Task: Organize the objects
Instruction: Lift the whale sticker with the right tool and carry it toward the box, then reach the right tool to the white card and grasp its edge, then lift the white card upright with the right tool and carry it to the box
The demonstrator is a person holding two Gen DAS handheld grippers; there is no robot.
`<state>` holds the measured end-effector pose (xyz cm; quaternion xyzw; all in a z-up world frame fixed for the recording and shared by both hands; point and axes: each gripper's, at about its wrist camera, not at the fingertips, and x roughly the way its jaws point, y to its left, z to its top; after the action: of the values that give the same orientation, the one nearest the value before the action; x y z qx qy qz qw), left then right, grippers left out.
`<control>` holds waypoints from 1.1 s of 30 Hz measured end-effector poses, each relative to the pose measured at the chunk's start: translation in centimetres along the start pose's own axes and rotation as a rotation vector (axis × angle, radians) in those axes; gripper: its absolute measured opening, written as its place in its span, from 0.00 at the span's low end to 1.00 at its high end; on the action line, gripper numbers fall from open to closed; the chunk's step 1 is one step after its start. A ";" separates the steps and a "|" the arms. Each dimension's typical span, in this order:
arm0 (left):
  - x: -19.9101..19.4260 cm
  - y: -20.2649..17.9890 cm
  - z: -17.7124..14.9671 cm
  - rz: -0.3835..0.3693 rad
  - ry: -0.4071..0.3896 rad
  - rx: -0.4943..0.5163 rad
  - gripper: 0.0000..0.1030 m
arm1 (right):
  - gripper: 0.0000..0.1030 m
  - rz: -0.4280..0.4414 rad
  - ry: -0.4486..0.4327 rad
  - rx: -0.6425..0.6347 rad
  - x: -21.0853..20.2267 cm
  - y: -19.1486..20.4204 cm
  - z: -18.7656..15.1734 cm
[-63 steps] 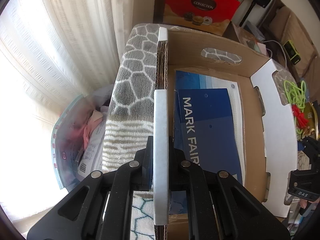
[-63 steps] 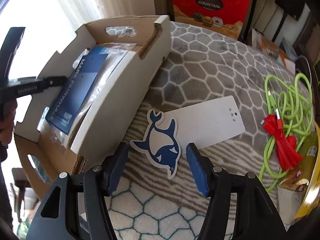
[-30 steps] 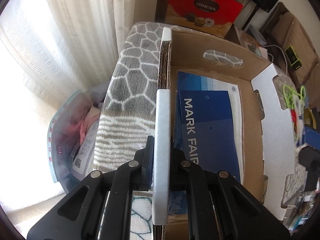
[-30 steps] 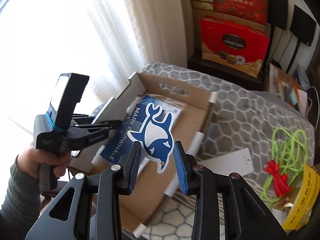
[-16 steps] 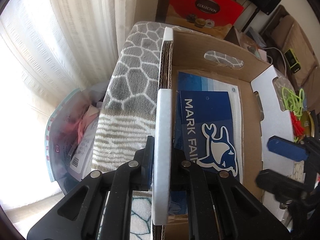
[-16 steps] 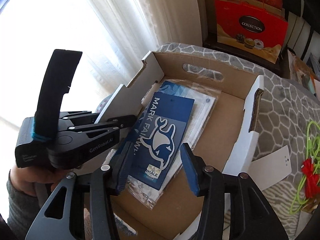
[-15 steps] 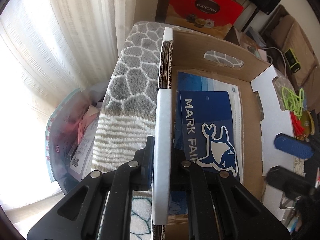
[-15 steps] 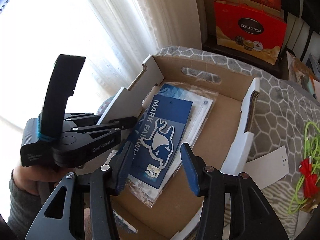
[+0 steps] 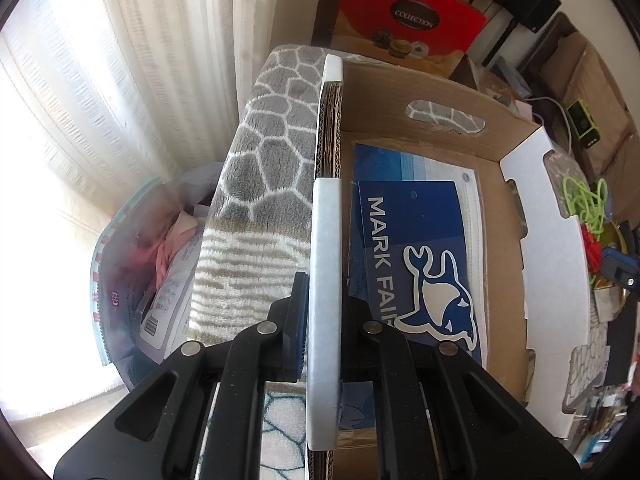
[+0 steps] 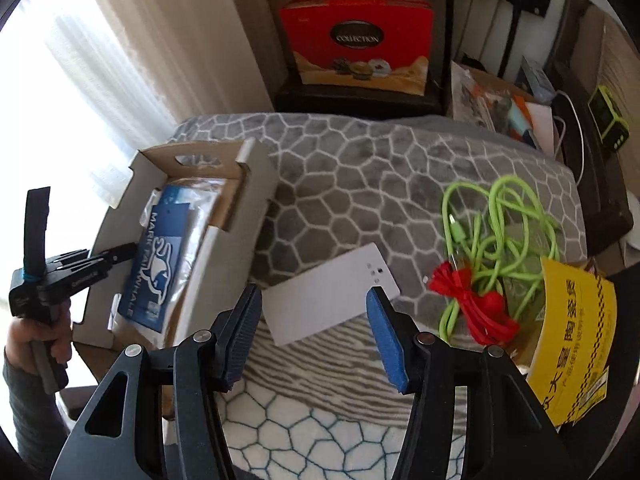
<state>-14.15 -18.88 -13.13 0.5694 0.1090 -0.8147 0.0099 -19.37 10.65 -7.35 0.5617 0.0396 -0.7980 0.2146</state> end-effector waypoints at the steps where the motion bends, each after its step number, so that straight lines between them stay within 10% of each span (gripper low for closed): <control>1: 0.0 -0.1 0.0 0.001 0.000 0.002 0.10 | 0.54 -0.001 0.016 0.020 0.6 -0.4 -0.2; 27: 0.0 -0.3 -0.1 0.001 -0.007 0.014 0.10 | 0.53 0.222 0.003 0.297 5.4 -1.0 3.4; 33: 0.0 -0.2 0.0 -0.008 -0.008 0.012 0.10 | 0.17 0.212 0.030 0.254 6.8 1.0 4.0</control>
<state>-14.19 -18.67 -13.13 0.5656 0.1063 -0.8178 0.0039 -24.39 6.46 -11.87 0.5974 -0.1179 -0.7609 0.2240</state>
